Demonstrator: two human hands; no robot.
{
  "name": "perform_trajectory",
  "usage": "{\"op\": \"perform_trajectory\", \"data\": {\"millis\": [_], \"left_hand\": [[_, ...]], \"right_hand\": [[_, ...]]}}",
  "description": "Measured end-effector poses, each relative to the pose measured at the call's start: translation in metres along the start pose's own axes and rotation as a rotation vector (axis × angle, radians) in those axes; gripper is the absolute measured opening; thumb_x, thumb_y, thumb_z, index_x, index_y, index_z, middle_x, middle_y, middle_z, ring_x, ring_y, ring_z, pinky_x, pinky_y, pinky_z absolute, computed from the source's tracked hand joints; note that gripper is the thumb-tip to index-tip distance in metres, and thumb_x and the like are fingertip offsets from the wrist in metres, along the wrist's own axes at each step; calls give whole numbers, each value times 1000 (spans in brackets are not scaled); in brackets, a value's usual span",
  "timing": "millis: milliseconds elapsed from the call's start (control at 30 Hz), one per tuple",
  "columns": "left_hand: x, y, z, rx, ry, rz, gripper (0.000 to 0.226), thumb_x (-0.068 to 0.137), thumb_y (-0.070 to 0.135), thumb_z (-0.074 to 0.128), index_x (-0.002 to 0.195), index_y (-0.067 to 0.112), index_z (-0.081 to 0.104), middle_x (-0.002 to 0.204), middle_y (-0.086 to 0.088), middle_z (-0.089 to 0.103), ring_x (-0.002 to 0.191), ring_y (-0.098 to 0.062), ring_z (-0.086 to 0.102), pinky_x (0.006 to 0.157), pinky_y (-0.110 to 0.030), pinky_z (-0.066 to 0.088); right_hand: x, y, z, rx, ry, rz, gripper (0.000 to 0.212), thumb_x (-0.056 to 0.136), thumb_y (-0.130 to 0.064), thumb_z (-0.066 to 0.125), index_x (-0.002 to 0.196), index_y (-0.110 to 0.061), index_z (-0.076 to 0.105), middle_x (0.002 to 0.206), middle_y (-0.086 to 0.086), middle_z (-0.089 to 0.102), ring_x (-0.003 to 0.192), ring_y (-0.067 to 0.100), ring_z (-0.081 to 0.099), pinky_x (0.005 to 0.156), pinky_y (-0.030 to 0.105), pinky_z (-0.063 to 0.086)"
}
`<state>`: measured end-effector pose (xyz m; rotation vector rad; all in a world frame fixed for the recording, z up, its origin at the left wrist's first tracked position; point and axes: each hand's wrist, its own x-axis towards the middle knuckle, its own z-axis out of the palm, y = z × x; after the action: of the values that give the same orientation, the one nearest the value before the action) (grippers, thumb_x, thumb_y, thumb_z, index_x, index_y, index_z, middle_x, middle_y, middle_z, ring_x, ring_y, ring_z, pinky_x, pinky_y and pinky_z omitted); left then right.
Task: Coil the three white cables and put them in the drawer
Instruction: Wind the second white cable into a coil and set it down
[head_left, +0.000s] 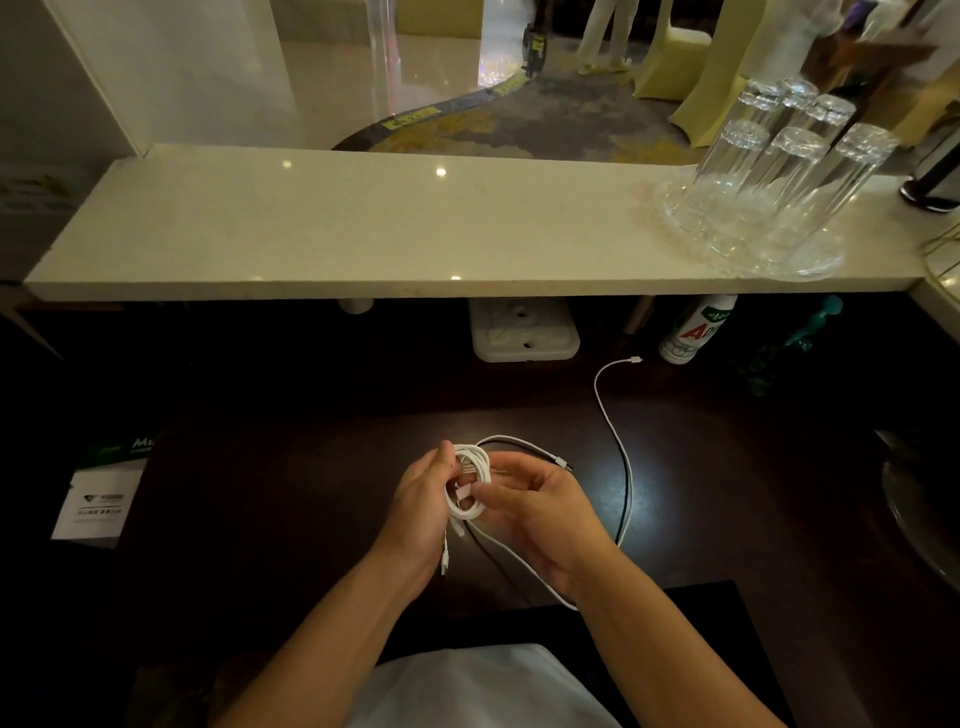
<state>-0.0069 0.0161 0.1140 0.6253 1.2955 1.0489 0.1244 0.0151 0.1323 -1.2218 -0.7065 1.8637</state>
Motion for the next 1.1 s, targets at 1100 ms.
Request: {"op": "perform_trajectory", "data": {"millis": [1100], "left_hand": [[-21, 19, -11, -204, -47, 112, 40, 104, 27, 38, 81, 5, 62, 70, -6, 60, 68, -16, 58, 69, -33, 47]], "right_hand": [[-18, 24, 13, -209, -10, -452, 12, 97, -7, 55, 105, -1, 61, 104, 25, 63, 97, 34, 66, 86, 43, 58]]}}
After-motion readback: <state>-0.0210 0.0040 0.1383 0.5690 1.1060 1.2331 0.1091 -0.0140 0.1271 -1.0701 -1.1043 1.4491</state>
